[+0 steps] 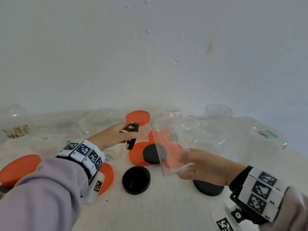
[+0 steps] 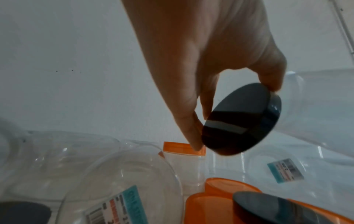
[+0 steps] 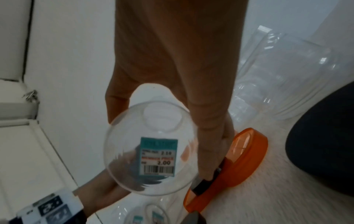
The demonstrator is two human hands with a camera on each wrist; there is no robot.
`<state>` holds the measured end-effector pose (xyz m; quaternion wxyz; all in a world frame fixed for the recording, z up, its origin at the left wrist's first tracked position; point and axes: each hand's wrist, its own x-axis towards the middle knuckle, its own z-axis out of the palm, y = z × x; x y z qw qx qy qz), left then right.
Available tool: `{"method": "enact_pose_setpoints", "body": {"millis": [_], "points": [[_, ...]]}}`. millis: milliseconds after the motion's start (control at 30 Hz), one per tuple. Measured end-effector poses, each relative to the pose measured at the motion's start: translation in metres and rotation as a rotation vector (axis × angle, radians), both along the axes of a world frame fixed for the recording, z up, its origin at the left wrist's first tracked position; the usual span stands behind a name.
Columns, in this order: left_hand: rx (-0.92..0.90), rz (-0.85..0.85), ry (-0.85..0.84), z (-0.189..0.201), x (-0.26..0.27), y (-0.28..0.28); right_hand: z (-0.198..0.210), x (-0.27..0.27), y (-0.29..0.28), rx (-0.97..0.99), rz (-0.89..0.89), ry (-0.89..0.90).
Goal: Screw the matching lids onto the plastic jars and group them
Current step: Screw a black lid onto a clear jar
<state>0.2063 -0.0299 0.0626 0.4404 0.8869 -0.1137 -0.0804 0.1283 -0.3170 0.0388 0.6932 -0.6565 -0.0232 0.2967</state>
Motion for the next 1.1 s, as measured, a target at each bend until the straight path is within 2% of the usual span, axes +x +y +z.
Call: {"method": "enact_pose_setpoints", "body": {"millis": [100,233,400,600,800,1100], "points": [[-0.261,0.061,-0.013,0.006,-0.015,-0.003,-0.004,-0.004,0.006,-0.123,0.06,-0.047],[-0.411,0.087,-0.084,0.017,-0.03,-0.014,-0.011,-0.008,0.01,-0.43,0.113,-0.203],[-0.323,0.036,-0.148,0.03,-0.044,-0.032,-0.018,-0.008,0.014,-0.543,0.17,-0.265],[-0.126,-0.055,-0.234,0.041,-0.056,-0.05,-0.027,-0.007,0.026,-0.513,0.18,-0.285],[0.041,-0.128,-0.283,0.041,-0.06,-0.047,-0.028,-0.013,0.028,-0.458,0.114,-0.304],[0.1,-0.19,-0.225,0.039,-0.064,-0.054,0.005,-0.018,0.024,-0.246,0.003,-0.416]]}}
